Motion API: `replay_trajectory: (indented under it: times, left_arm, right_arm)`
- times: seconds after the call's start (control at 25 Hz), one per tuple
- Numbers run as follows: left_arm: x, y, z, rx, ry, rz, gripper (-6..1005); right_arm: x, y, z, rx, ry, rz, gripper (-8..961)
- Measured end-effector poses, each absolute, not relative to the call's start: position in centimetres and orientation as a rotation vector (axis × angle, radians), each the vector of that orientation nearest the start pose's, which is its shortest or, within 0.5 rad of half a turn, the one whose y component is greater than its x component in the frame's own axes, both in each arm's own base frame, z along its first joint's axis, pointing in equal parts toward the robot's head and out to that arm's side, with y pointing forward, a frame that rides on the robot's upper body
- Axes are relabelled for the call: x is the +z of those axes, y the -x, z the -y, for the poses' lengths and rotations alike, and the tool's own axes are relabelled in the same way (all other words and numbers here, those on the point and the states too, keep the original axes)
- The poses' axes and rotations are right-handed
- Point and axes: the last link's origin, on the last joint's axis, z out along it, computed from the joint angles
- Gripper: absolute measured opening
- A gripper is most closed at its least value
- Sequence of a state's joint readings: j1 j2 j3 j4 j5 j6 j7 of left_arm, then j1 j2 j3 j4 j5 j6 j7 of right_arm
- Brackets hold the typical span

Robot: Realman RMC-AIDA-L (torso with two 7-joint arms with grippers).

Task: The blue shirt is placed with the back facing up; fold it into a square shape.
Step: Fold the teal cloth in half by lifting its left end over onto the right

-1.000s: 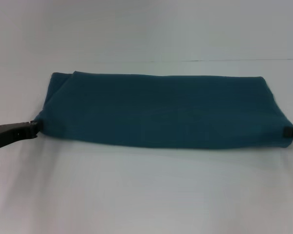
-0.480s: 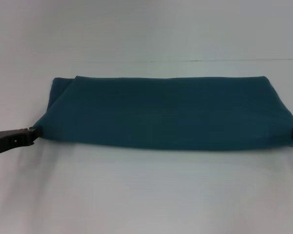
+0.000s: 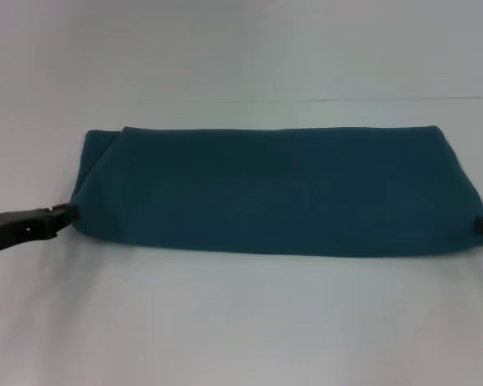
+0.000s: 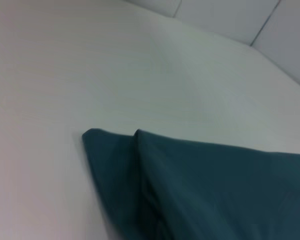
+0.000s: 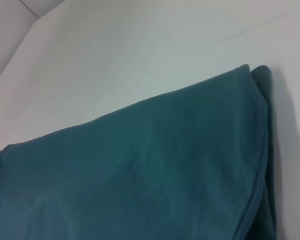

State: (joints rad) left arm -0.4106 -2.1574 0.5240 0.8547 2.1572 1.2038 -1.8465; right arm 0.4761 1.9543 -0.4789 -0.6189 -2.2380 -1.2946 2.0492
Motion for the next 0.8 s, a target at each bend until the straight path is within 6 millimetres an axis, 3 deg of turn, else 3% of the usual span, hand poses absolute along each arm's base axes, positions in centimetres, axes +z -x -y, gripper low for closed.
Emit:
replay_trajectory:
  times: [0.12, 0.24, 0.28, 0.56, 0.8]
  left_arm:
    - [4.1, 33.6, -33.3, -0.544, 2.073, 1.278, 56]
    - [4.8, 34.1, -33.0, -0.556, 2.031, 1.31, 69]
    - [5.0, 34.2, -33.0, -0.56, 2.022, 1.316, 275]
    - [5.6, 34.9, -31.6, -0.618, 1.968, 1.413, 487]
    - [5.4, 34.9, -30.4, -0.663, 1.976, 1.512, 590]
  right_arm:
    - [7.2, -36.2, -33.5, 0.53, 2.043, -1.577, 15]
    - [8.4, -36.6, -33.3, 0.582, 1.998, -1.571, 116]
    - [8.8, -36.7, -33.2, 0.596, 1.98, -1.565, 149]
    - [10.8, -36.6, -32.6, 0.73, 1.949, -1.478, 463]
    - [10.5, -34.9, -33.1, 0.812, 2.029, -1.395, 698]
